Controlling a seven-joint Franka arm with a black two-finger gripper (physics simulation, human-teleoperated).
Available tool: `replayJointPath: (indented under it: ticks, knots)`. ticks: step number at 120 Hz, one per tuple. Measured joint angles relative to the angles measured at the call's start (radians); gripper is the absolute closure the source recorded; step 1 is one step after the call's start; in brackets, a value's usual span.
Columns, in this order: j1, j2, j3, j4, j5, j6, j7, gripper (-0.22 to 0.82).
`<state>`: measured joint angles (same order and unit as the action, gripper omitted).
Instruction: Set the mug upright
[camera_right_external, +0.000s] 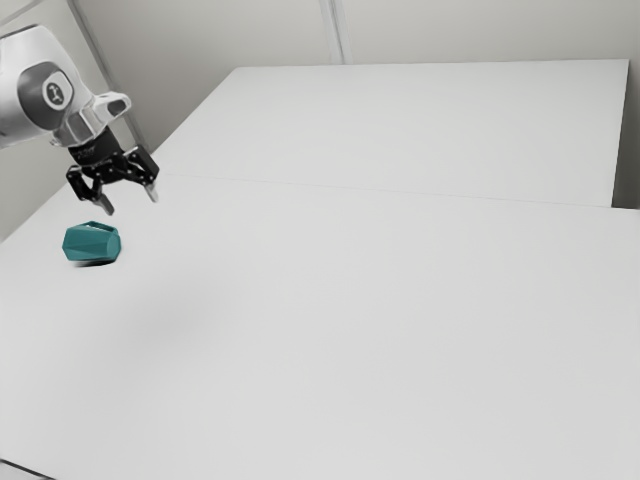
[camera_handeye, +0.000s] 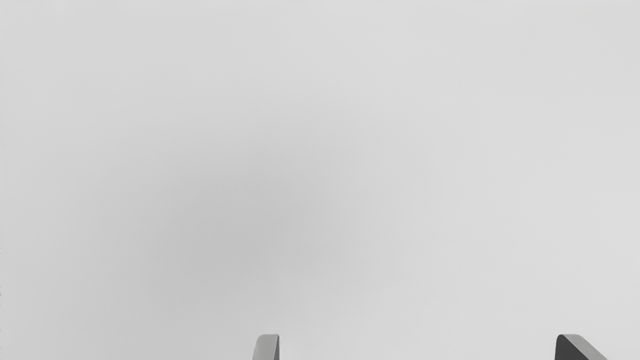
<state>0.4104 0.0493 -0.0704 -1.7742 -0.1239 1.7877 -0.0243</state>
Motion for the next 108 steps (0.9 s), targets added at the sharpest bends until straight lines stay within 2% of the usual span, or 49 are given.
replayJointPath:
  ticks: [23, 48, 61, 80, 108]
  knots:
    - [0.156, 0.127, 0.002, 0.091, -0.076, 0.013, 0.192, 0.00]
    - [0.267, 0.199, 0.004, 0.131, -0.151, 0.015, 0.462, 0.00]
    - [0.318, 0.291, 0.004, 0.217, -0.166, 0.020, 0.596, 0.00]
    - [0.372, 0.426, 0.020, 0.372, -0.212, 0.022, 0.752, 0.00]
    - [0.383, 0.608, 0.098, 0.535, -0.368, 0.025, 0.918, 0.00]
